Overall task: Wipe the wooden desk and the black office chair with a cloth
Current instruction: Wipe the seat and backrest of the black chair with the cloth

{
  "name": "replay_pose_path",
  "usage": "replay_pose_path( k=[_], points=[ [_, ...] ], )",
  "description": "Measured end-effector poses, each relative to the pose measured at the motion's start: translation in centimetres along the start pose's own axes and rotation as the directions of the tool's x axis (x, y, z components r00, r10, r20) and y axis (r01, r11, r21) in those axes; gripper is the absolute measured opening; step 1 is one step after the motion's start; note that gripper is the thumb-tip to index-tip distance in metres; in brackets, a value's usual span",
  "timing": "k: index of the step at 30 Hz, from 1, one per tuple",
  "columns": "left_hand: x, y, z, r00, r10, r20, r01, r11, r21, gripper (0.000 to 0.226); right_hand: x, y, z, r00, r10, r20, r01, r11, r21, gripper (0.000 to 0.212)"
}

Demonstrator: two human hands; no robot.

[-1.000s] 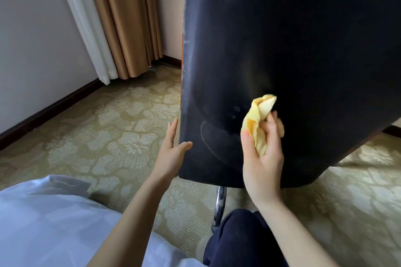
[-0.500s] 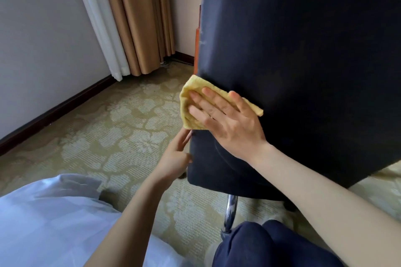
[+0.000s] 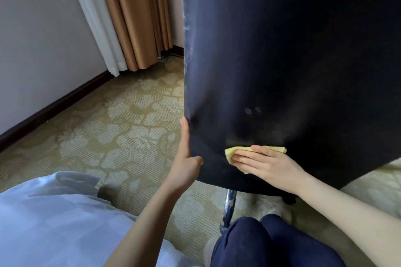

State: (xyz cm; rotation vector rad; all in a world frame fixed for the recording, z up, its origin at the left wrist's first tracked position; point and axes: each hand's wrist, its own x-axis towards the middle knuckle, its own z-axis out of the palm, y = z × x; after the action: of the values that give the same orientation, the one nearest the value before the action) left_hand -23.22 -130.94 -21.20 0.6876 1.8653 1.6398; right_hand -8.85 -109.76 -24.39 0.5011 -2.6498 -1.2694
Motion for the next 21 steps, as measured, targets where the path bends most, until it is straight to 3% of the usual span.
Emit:
replay_pose_path(
  k=[7,16,21],
  points=[
    [0.0,0.6,0.3,0.999,-0.028,0.016,0.027,0.997,0.068,0.102,-4.4,5.5,-3.0,0.988,0.122,-0.095,-0.122,0.993,0.001,0.052],
    [0.1,0.4,0.0,1.0,-0.028,0.004,0.028,0.997,0.072,0.105,1.9,8.8,-7.9,0.874,0.318,-0.367,-0.307,0.948,0.087,0.049],
    [0.3,-0.7,-0.9,0.998,-0.051,-0.023,0.051,0.999,0.005,0.106,7.0,6.8,-6.8,0.86,0.321,-0.397,-0.326,0.944,0.058,0.048]
  ],
)
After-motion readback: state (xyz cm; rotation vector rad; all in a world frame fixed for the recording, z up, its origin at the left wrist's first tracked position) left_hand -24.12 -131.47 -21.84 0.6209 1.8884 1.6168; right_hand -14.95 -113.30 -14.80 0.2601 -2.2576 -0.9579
